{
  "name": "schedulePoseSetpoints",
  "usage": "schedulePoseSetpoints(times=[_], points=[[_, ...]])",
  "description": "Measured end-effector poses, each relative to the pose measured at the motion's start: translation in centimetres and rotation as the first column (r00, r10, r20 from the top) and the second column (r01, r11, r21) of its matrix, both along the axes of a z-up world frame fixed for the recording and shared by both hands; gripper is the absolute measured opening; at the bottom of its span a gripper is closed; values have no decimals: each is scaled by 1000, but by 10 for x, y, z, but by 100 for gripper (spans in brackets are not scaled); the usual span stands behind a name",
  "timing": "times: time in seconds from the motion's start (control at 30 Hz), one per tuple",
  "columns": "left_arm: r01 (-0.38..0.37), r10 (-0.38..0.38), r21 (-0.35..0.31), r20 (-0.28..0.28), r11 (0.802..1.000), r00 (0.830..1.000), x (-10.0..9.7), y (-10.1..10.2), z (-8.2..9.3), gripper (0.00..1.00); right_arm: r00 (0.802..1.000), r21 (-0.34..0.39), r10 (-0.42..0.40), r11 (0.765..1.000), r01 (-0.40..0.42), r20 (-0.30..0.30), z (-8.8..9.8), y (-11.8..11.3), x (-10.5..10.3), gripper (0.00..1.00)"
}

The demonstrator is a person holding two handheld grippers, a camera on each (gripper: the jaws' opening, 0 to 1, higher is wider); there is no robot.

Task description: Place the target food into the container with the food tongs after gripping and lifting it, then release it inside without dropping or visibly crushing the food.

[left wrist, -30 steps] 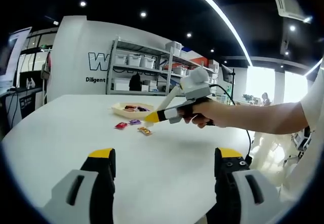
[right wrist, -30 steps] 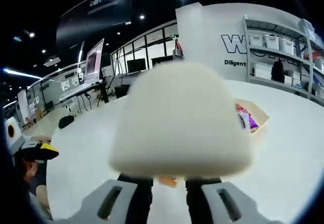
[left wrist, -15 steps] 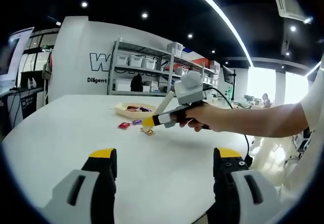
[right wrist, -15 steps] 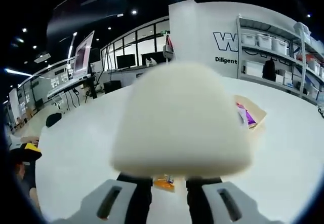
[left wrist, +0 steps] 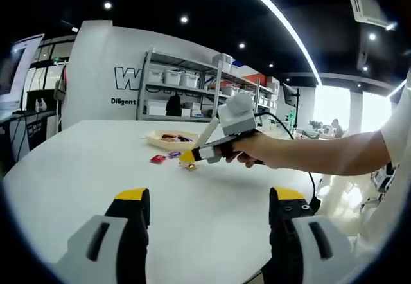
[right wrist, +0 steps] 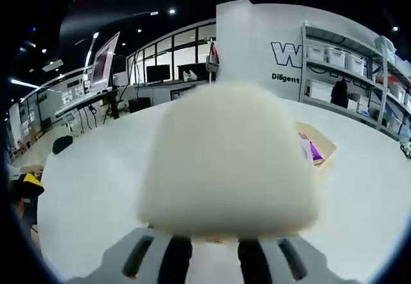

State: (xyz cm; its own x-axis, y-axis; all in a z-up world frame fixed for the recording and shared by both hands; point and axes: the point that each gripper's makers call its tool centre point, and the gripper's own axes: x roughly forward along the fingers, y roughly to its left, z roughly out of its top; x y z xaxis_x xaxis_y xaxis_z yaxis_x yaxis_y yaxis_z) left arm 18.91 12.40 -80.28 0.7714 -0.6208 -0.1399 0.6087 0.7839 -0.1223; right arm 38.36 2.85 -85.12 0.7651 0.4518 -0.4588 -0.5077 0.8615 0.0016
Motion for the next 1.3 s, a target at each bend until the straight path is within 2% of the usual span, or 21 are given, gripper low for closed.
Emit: schedulePoseSetpoints(times=[0.17,0.33,0.43,0.73,1.03,1.2,1.3], points=[[7,-7,6,-1,1000,1000,0,-1,0,74,1000,25,-6,1000,6,-19,-1,-5,0,16],[7,-7,10,-1,1000,1000,-1,-1,0,74,1000,13,-6,1000,6,-10,-1,-7,1,13],[6,-6,11,-3,1000,1000,-1,-1,-1,74,1000,48,-11,999,12,-28,0,-11,1,13],[5,-5,5,-7,1000,1000,1,-3,-2,73,999,134,-44,990,45,-15,30,-36,5,13],[29,-29,6,-11,1000,1000,5,-19,-4,72,997,101,-62,993,57,45,69,-66,17,13],[40,-40,5,-10,999,999,7,-27,-2,72,996,121,-69,991,62,53,91,-76,31,13],[41,-41,7,-10,999,999,9,-29,-2,72,994,74,-71,995,65,82,97,-81,42,14]])
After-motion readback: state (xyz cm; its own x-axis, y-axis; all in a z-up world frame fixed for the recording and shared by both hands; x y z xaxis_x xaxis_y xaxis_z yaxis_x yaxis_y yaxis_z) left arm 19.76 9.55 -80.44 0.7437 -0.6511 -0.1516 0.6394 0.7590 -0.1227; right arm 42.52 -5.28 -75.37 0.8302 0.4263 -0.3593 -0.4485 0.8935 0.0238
